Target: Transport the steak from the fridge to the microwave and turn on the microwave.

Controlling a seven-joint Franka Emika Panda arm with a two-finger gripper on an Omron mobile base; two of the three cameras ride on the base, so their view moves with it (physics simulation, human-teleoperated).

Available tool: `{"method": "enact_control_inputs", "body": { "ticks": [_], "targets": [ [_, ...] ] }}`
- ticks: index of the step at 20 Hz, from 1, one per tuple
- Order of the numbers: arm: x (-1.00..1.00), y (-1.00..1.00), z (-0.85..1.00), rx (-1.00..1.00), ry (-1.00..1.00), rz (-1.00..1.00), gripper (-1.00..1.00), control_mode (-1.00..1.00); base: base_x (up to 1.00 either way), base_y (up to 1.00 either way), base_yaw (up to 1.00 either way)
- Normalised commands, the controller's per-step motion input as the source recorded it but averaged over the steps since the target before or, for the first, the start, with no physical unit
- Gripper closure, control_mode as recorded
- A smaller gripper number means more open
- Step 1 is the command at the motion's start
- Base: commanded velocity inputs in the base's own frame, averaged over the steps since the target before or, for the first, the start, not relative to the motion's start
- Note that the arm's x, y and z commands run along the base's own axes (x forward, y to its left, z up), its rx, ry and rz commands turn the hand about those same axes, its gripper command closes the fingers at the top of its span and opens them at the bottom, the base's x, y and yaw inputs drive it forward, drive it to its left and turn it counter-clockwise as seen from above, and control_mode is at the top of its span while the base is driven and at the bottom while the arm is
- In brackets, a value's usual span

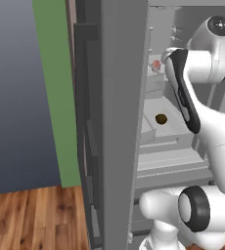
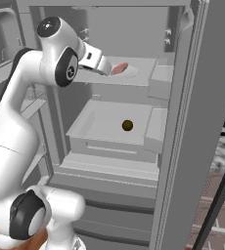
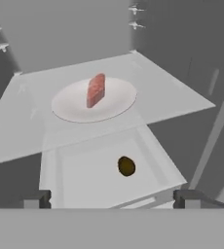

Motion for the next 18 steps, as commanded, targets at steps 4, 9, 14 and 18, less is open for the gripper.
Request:
{"method": "enact_control_inputs", "body": {
  "ticks": [4, 9, 14, 18],
  "targets": [
    [0.49, -0.01, 0.03, 0.0, 0.0, 0.0, -1.0, -1.0, 0.0, 0.0, 0.0],
    [0.64, 0.0, 0.0, 0.0, 0.04, 0.0, -1.0, -1.0, 0.0, 0.0, 0.0],
    [0.62, 0.0, -0.07, 0.0, 0.02, 0.0, -1.0, -1.0, 0.0, 0.0, 0.0],
    [0.53, 0.0, -0.22, -0.01, 0.0, 0.0, -1.0, -1.0, 0.0, 0.0, 0.0]
  ]
}}
